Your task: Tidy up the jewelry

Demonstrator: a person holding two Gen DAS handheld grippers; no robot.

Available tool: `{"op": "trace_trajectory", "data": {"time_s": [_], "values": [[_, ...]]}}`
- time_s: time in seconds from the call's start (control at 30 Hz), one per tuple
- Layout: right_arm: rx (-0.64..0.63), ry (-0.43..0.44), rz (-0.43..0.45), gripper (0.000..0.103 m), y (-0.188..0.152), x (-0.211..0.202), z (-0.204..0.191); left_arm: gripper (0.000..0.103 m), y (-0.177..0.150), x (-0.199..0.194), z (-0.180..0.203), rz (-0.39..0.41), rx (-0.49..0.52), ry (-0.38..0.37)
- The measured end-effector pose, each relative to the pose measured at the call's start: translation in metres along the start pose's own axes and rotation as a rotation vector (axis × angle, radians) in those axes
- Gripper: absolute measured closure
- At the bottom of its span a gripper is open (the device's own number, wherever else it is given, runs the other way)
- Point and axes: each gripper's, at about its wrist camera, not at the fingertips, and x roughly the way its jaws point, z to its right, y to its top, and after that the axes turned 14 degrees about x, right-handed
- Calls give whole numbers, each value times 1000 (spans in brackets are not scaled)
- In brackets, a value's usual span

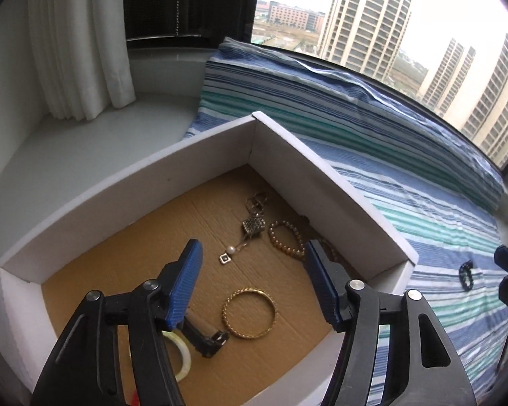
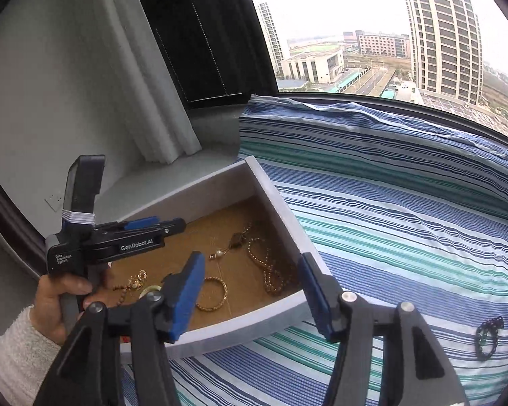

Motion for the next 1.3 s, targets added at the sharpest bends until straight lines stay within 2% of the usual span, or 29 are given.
{"op": "trace_trajectory", "data": {"time_s": [0.03, 0.1, 0.33, 0.53, 0.73, 0.9, 1.07, 1.13, 1.2, 1.3], "values": [[-6, -19, 10, 39, -10, -7, 4, 25, -7, -11, 7, 12, 14, -10], [-10, -58, 21, 34, -32, -18, 15, 19, -22, -33, 24, 36, 43, -50], [35, -222, 40, 30, -123, -61, 70, 7, -91, -79, 113, 73, 179, -180], [130, -401, 36, 23, -190, -97, 130, 7, -151, -75, 187, 38, 241, -255], [266, -494, 36, 21, -247, -132, 176, 7, -203, -44, 241, -80, 244, -339], [333, -507, 22, 21, -277, -148, 195, 7, -225, -38, 268, -114, 298, -351], [389, -493, 37, 21, -293, -158, 203, 7, -225, -46, 275, -76, 310, -344], [407, -472, 55, 21, -296, -163, 205, 3, -223, -47, 276, -77, 321, -333], [436, -461, 63, 21, -296, -165, 209, 3, -221, -46, 278, -88, 339, -335], [473, -400, 91, 21, -298, -173, 213, 3, -221, -49, 282, -69, 382, -336]]}}
